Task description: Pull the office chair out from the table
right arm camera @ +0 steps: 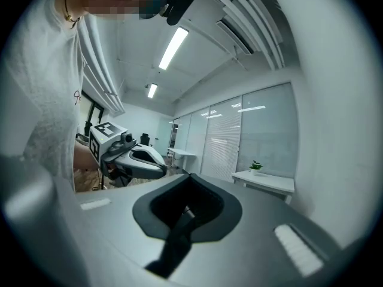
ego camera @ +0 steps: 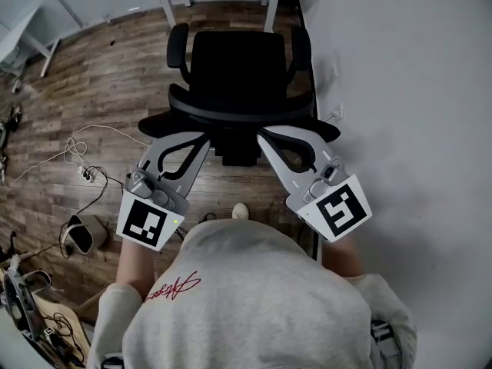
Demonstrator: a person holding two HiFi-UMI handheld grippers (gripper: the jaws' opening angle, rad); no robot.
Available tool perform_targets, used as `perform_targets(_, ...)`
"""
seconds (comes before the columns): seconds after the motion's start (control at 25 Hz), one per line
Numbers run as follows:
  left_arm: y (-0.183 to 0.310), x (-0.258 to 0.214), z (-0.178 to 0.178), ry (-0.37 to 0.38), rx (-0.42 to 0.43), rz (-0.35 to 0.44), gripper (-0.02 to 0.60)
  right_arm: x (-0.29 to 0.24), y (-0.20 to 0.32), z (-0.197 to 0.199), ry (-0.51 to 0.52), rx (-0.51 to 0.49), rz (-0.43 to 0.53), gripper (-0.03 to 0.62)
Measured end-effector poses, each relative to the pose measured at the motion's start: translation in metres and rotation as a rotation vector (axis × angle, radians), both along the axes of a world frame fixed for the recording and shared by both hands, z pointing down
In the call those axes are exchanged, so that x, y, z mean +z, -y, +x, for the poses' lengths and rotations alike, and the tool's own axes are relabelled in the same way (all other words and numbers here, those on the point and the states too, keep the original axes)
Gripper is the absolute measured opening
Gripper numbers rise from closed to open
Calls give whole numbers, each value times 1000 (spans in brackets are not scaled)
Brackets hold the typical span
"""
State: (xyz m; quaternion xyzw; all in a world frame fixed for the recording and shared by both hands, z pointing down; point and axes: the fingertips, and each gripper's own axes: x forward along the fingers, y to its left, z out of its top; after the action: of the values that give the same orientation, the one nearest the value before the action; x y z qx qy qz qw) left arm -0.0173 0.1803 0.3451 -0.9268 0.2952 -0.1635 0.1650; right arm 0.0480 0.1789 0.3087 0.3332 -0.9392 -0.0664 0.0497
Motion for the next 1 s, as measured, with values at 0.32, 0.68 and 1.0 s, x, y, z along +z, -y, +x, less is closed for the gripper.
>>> perform_targets(0.32, -1, 0, 3, 6, -2, 1, 3, 0, 3, 12, 0, 45, -17, 2)
perform_targets(0.68, 0, -1, 6, -4, -2, 7, 3, 7, 4, 22, -34, 75, -32, 0)
perform_targets(1.0, 1, 2, 11, 1, 5, 5, 3, 0, 8, 20, 1, 71, 8, 0)
